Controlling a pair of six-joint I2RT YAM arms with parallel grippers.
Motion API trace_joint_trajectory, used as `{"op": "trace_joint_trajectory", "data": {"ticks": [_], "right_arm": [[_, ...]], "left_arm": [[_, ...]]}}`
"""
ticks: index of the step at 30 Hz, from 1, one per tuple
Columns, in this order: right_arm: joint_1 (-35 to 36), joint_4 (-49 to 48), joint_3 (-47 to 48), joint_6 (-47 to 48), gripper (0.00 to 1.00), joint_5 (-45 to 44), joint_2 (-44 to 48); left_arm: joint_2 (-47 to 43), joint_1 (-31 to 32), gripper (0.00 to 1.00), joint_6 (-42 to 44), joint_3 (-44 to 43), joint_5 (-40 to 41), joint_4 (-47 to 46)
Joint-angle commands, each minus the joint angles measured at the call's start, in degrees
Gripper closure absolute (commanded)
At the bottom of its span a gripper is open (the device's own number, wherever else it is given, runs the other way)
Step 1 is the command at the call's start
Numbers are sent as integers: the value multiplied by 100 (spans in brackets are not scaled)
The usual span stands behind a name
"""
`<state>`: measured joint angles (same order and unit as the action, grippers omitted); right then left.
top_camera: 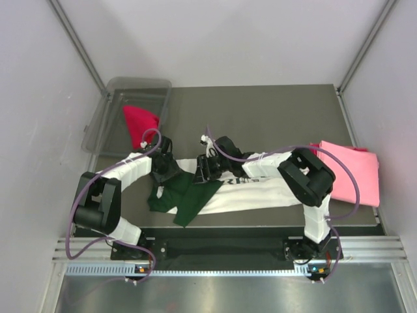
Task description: Fold and stack the t-shirts
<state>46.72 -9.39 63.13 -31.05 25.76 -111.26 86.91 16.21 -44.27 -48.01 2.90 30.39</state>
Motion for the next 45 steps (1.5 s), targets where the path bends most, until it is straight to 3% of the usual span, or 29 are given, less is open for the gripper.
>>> {"op": "trace_joint_trajectory", "data": {"ticks": [1,4,8,14,22,25,27,30,33,38,45], "right_arm": [[65,-353,68,292,49,746,-115],[74,-397,-11,327,49,1027,-185],[83,-739,-467,240,58,1519,-1],[74,-1030,-1696,503,69,1949,1191],[74,-372,-3314,688,69,1320,2960],[74,50,-3491,679,69,941,3522],[74,252,-3457,696,68,844,3804],[83,515,-3089,828,49,528,3876],[109,1093,-2395,1153,43,-42,3551],[452,1589,-1287,1750,52,-967,2560],[900,518,-1005,2050,50,-1635,2004]], "left_arm": [[115,-30,31,-73,72,255,-77],[168,-30,31,-73,29,185,-34],[142,-21,31,-38,-50,238,72],[54,-21,32,41,-86,290,98],[62,-21,32,173,-191,458,169],[36,-30,32,164,-174,396,125],[-25,-21,33,173,-182,440,107],[-104,-12,33,191,-235,414,168],[-244,-12,33,243,-270,387,248],[-403,-12,33,314,-323,168,301],[-509,-21,33,331,-314,80,327]]}}
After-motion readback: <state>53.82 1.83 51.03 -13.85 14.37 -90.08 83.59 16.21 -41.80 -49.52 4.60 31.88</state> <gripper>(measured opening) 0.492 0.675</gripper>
